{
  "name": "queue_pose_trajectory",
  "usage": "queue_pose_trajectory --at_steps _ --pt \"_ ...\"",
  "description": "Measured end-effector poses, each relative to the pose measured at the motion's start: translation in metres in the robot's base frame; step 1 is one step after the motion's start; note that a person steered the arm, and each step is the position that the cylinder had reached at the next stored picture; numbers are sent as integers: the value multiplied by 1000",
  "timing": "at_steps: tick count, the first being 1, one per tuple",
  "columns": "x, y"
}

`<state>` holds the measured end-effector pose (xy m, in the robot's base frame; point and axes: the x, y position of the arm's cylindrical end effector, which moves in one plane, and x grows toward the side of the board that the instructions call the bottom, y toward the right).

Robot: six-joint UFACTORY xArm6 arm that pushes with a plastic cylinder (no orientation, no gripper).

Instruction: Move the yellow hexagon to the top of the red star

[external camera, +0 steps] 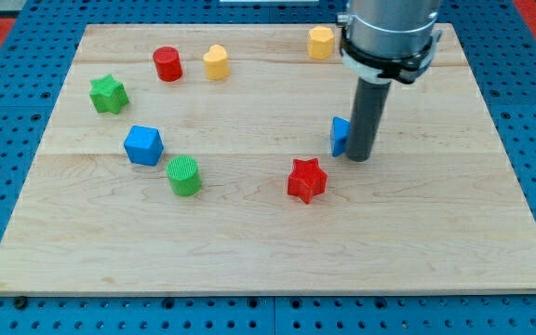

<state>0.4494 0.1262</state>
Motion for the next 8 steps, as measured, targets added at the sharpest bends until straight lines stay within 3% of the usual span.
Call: queue_pose_trajectory --at_steps 1,2,3,4,5,8 --pt "4 70" --pt "-47 148" --pt "-127 163" --pt "-212 137" --pt "-257 82" --pt "-238 -60"
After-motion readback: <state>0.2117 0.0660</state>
